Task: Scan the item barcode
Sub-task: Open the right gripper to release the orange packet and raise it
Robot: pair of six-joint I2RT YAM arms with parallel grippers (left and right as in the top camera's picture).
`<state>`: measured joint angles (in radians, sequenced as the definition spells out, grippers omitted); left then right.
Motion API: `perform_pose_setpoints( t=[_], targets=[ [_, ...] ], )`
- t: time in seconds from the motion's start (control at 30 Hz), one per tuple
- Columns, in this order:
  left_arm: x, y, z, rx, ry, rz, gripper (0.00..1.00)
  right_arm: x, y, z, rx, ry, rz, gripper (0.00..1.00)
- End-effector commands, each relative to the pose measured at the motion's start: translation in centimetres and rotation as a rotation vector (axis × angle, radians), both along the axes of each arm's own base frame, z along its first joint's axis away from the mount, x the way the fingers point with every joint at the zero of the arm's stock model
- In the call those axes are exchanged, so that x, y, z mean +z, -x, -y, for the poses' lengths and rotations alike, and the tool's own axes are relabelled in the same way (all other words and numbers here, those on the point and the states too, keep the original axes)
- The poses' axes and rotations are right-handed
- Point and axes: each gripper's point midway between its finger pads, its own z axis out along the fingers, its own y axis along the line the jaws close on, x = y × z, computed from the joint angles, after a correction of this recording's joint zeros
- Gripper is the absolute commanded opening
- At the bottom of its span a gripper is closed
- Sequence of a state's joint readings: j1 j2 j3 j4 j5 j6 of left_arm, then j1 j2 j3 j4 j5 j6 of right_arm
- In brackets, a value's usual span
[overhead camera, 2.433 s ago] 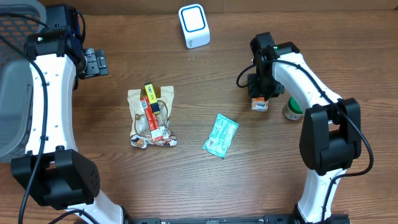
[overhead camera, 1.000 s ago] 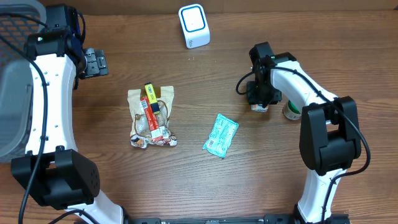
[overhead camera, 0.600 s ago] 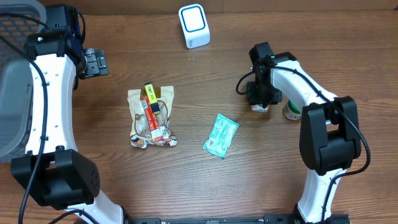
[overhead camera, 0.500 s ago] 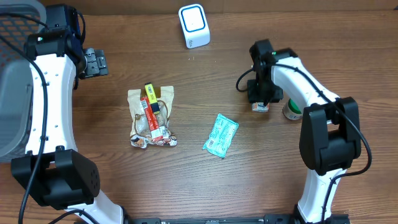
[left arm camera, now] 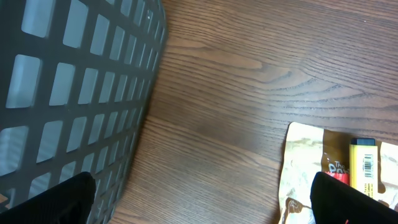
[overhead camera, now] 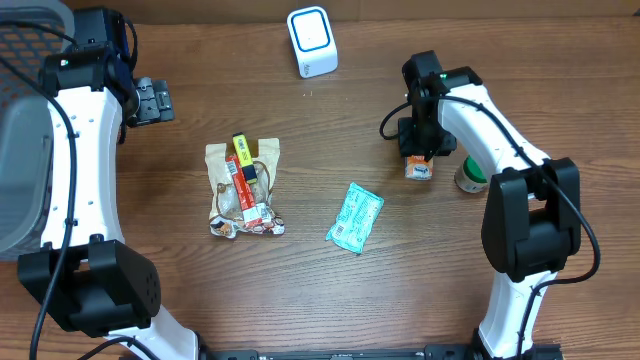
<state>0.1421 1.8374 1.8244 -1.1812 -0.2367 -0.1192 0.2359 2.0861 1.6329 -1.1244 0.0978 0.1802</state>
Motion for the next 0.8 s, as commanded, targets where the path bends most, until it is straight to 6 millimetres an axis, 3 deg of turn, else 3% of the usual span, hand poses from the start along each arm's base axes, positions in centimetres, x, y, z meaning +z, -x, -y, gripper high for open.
perform_pose_setpoints(
  t=[0.0,0.47,0.57,0.77],
  targets=[
    [0.7,-0.3,-0.2,-0.013,-0.015,0.017,0.99,-0.3,0.2,0.5,-0.006,0.017,0.005,0.47],
    [0.7,-0.3,-0.2,-0.013,-0.015,0.017,1.0,-2.7,0.5,0.1,-0.004,-0.008,0.018,0.46],
    [0.7,-0.3,-0.2,-0.013,-0.015,0.017,1.0,-1.6,-0.2,-0.1,-0.004,-0.016,0.038,0.47],
    [0.7,-0.3,-0.2,-0.013,-0.015,0.017,1.0,3.5,-1.6,-0.8,-0.002,-0.049,0.091,0.5]
  ],
)
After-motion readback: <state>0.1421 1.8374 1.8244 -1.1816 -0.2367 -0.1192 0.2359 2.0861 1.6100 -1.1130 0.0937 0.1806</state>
